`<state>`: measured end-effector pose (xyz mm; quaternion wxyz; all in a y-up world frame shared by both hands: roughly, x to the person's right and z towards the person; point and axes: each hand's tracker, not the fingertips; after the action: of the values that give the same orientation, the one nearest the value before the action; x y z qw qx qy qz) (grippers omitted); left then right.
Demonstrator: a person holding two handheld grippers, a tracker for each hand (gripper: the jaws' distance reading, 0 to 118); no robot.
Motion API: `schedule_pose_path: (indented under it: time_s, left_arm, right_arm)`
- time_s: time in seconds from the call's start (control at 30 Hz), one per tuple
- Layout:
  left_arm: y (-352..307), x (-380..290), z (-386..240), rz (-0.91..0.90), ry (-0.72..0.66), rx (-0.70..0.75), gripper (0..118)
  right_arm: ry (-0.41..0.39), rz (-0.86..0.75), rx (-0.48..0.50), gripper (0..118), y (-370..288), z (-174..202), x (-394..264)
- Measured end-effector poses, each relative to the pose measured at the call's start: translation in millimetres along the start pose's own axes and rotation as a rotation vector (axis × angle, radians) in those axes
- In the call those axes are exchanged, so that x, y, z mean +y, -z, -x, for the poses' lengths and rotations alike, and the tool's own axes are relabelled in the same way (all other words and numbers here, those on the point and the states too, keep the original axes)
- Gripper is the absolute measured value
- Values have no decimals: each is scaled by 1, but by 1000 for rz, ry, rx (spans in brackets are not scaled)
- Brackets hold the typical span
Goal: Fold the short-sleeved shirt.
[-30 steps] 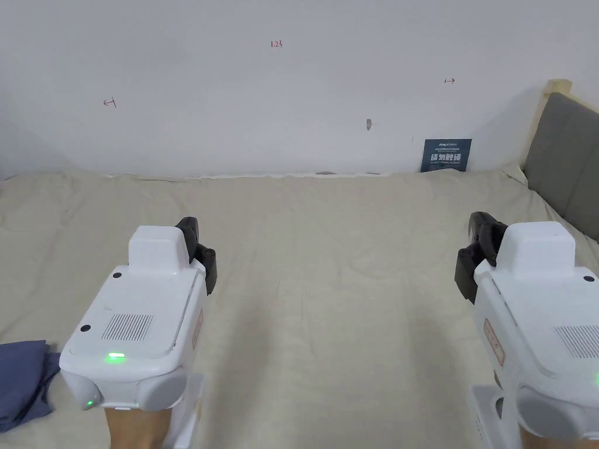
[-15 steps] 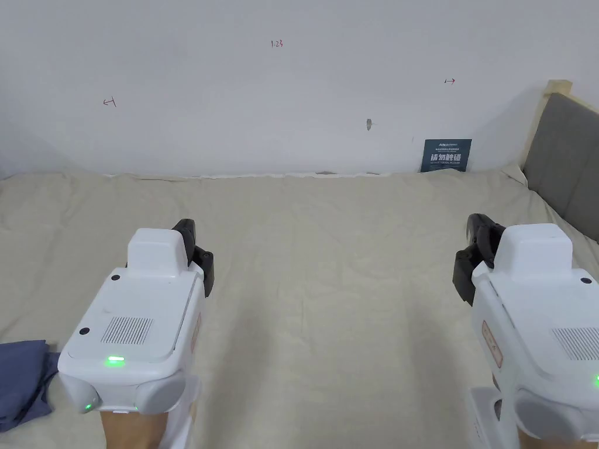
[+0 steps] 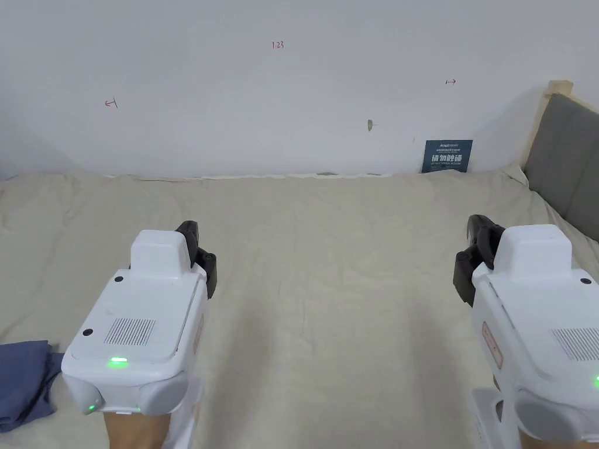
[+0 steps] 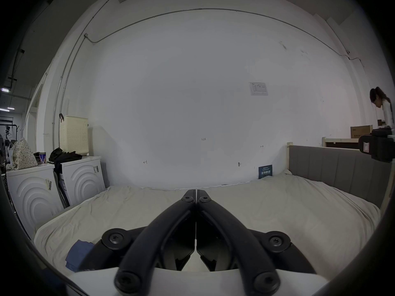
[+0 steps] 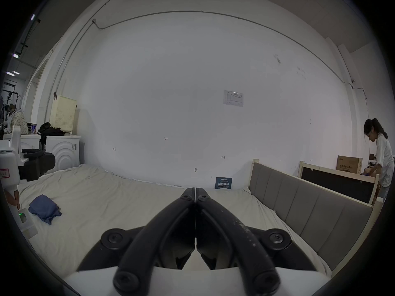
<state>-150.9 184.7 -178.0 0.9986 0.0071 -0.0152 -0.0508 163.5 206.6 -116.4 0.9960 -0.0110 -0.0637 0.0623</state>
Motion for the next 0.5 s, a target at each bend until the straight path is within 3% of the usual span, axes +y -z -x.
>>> schedule_pose_path:
  time_s: [0.5]
  left_arm:
    - [0, -1, 1, 1, -8, -5, 0]
  right_arm:
    - [-4, -5, 4, 2, -2, 1, 2]
